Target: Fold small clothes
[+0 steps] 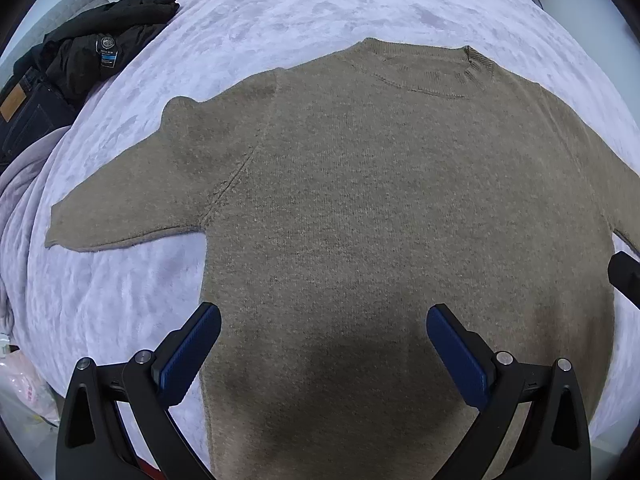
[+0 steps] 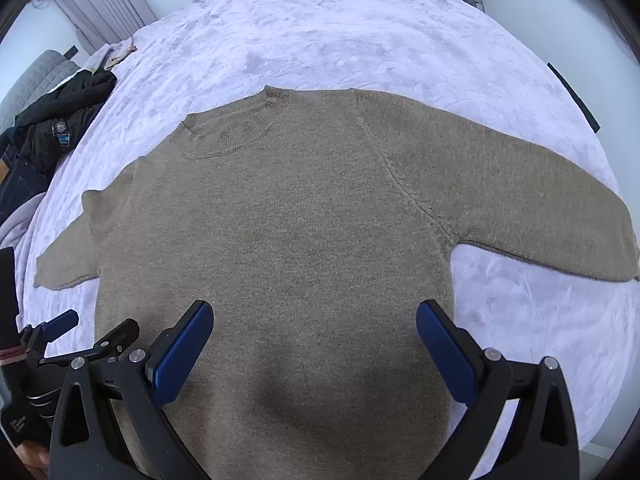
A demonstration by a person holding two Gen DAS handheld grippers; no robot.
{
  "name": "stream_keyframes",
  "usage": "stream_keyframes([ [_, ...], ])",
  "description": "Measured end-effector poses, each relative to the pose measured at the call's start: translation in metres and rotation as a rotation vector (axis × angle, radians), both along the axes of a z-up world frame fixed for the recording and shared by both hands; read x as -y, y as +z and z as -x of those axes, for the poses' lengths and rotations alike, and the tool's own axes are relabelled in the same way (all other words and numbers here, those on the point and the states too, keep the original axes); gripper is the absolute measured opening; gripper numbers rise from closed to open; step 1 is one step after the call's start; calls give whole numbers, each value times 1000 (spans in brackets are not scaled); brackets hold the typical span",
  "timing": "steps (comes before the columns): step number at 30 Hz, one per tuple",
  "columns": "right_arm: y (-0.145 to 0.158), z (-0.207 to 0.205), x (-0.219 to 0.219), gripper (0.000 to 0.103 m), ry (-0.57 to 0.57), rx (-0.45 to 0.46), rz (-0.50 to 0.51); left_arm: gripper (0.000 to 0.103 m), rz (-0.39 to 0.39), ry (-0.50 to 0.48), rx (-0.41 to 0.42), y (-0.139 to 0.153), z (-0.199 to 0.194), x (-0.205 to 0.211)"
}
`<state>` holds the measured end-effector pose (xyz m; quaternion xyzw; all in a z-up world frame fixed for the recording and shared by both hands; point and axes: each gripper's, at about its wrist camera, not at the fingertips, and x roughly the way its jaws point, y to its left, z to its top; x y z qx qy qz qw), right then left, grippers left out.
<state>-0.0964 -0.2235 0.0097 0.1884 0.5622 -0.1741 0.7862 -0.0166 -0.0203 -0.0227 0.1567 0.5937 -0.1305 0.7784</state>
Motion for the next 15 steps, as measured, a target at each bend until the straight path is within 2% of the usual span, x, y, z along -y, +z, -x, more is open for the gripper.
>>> stream_keyframes([
  [15,-4,0,0,102,2,-16,-5,103,-8,11,-16,-6,0,-1],
])
